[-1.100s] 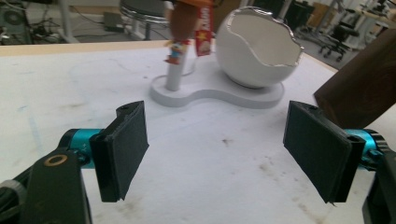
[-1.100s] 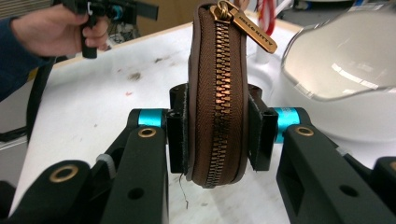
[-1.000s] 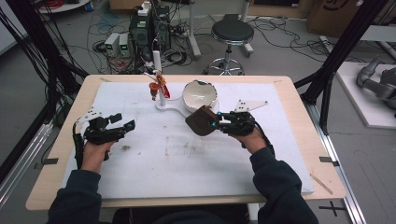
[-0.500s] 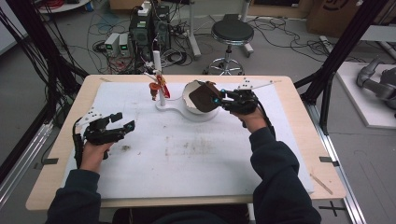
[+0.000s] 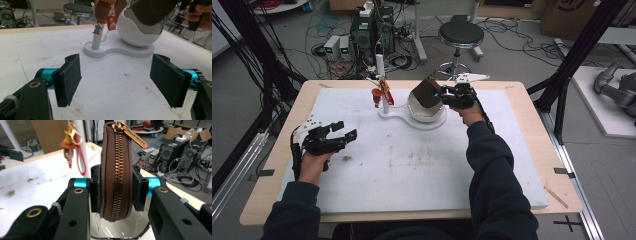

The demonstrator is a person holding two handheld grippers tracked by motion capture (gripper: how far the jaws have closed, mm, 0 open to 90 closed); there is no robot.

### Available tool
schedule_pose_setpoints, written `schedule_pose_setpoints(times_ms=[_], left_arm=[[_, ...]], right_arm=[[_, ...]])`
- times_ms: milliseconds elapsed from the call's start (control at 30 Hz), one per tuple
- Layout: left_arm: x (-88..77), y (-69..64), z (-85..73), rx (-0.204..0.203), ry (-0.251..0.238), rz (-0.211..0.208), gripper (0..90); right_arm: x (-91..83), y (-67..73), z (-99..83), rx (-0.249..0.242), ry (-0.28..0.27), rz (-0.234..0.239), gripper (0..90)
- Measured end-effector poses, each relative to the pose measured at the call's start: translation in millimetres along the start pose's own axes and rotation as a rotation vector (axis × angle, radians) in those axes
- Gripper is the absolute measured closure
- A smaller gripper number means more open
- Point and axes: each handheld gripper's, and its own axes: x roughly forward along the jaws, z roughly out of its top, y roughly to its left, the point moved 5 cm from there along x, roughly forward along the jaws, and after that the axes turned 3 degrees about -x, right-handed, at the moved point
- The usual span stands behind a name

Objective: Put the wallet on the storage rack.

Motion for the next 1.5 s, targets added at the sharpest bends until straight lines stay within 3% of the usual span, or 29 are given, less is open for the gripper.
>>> schedule_pose_setpoints(times_ms=[300,433,500,567,700,767,967,1200,1300,1400,1500], left_arm=[[0.0,0.4,-0.7,-0.01,0.0,-0.003,24.8],[-0.4,0.3,-0.9,-0.011,0.001,-0.004,24.8],[-0.6,0.3,-0.9,-0.014,0.0,-0.004,24.9],[-0.4,0.6,-1.0,-0.017,0.001,-0.003,24.9],[0.2,0.6,-1.2,-0.021,0.002,-0.003,24.9],[0.0,0.6,-1.3,-0.022,0.004,-0.003,24.9],[0.3,0.3,-1.7,-0.028,0.007,-0.005,24.8],[0.8,0.4,-2.3,-0.029,0.012,-0.006,24.9],[1.1,0.2,-2.4,-0.031,0.013,-0.007,24.9],[0.9,-0.5,-2.4,-0.031,0.016,-0.007,24.9],[1.1,0.1,-2.5,-0.033,0.015,-0.005,24.9]], right_arm=[[24.9,-0.2,-17.5,0.004,0.062,0.008,65.0],[25.2,-3.0,-18.5,0.021,0.078,-0.047,49.8],[19.9,-4.6,-16.3,0.025,0.071,-0.054,50.6],[13.1,-5.7,-13.6,0.02,0.064,-0.063,57.0],[5.3,-3.4,-9.8,-0.029,0.071,-0.06,69.1],[6.1,-1.3,-9.6,-0.044,0.079,-0.055,69.7],[14.0,5.4,-5.8,-0.02,0.041,-0.033,69.7],[15.5,13.4,-10.6,-0.01,0.094,0.056,72.3],[7.7,12.4,-11.6,-0.033,0.136,0.036,71.5],[-1.0,9.7,-17.2,0.011,0.163,0.047,64.3],[-12.4,6.0,-25.9,0.087,0.128,0.073,58.3]])
